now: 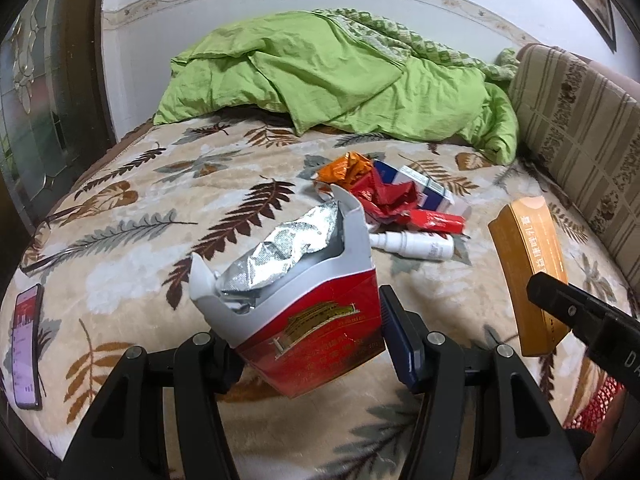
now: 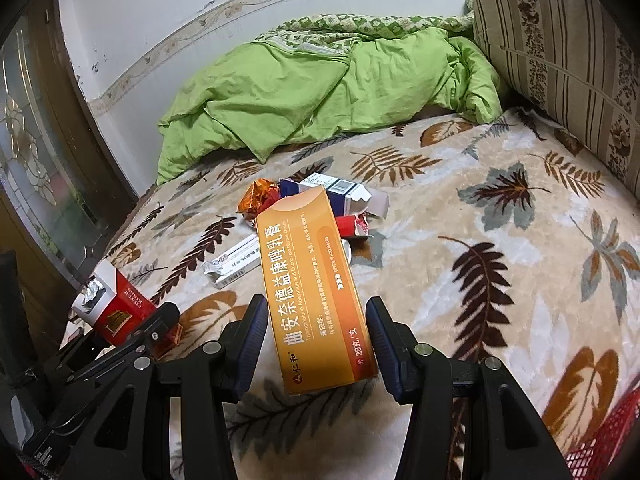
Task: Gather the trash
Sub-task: 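Carry both boxes over the red wastebasket and open both tools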
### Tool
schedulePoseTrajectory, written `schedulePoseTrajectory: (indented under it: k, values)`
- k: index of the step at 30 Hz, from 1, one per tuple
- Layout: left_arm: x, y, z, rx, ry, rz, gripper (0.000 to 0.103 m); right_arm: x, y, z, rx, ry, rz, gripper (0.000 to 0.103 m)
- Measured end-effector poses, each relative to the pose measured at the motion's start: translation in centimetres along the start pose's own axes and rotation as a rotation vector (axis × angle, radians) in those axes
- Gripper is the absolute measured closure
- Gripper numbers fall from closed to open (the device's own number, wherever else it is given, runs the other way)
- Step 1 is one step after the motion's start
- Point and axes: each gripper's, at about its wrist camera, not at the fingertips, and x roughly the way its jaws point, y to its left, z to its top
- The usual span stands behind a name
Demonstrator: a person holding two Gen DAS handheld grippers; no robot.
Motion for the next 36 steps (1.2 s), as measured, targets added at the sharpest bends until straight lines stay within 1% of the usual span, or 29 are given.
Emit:
schedulePoseTrajectory:
  k: [6, 14, 19, 23, 26, 32, 36]
  values:
    - [-1.5, -1.1, -0.5, 0.016, 0.005, -0.042, 0.045, -2.0, -1.5, -0.3, 0.031, 0.01, -0.004, 0.049]
    - [-4.1, -3.5, -0.2, 0.066, -0.015, -0.108, 0.045, -6.0, -3.7, 0.0, 0.078, -0.017, 0.011, 0.049]
    - [-5.7, -5.3, 0.1, 0.102, -0.025, -0.169, 0.045, -8.6, -5.0, -0.1, 0.091, -0.034, 0.011, 0.049]
    - [-6.8, -7.2, 0.3, 0.153, -0.022, -0.246, 0.045, -10.5, -7.0, -0.4, 0.134, -0.042, -0.003, 0.049]
    - [-7.5, -9.4, 0.4, 0.206, -0.013, -0.32, 0.045, -12.5, -9.1, -0.6, 0.176, -0.062, -0.037, 0.049]
    - [-9.0, -15.1, 0.4, 0.313, 0.001, -0.436, 0.045, -17.9, -15.0, -1.7, 0.285, -0.108, -0.157, 0.049]
    - [-10.1, -20.3, 0.0, 0.386, 0.041, -0.56, 0.045, -21.4, -18.9, -3.4, 0.363, -0.12, -0.238, 0.049]
